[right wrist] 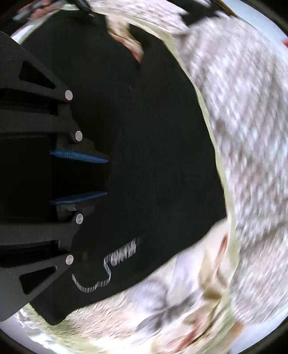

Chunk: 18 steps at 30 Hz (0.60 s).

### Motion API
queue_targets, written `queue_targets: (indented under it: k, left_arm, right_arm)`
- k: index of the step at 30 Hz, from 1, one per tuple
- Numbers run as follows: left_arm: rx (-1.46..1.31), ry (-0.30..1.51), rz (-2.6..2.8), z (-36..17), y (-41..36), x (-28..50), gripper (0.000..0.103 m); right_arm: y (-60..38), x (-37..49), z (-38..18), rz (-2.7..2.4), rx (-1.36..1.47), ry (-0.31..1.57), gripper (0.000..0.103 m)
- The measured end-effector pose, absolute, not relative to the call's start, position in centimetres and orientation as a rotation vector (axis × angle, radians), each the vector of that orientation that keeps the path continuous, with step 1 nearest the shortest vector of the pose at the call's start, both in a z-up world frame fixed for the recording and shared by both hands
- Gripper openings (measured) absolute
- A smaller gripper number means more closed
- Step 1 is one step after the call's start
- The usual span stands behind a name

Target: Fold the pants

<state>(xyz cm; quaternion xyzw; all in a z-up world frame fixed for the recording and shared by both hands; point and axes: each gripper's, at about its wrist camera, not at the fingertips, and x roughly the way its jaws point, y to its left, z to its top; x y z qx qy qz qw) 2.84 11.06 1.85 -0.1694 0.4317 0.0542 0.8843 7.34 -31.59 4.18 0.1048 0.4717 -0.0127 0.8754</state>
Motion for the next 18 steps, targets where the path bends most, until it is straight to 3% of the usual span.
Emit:
queue_targets:
  k: [8,13,18]
  left_arm:
    - [-0.339,0.858,0.243,2.6,12.9,1.9,0.035]
    - [-0.355,0.84,0.284,2.2,14.9,1.8,0.035]
    - [-0.322,0.836,0.273,1.9,14.6,1.7,0.038]
  right_arm:
    - [-30.7,6.8,5.3,-0.039,0.228,0.947,0.034]
    - [-28.3,7.3,4.8,0.028,0.173,0.922,0.05]
    - [-27.9,7.6,3.8,0.01,0.164,0.939,0.05]
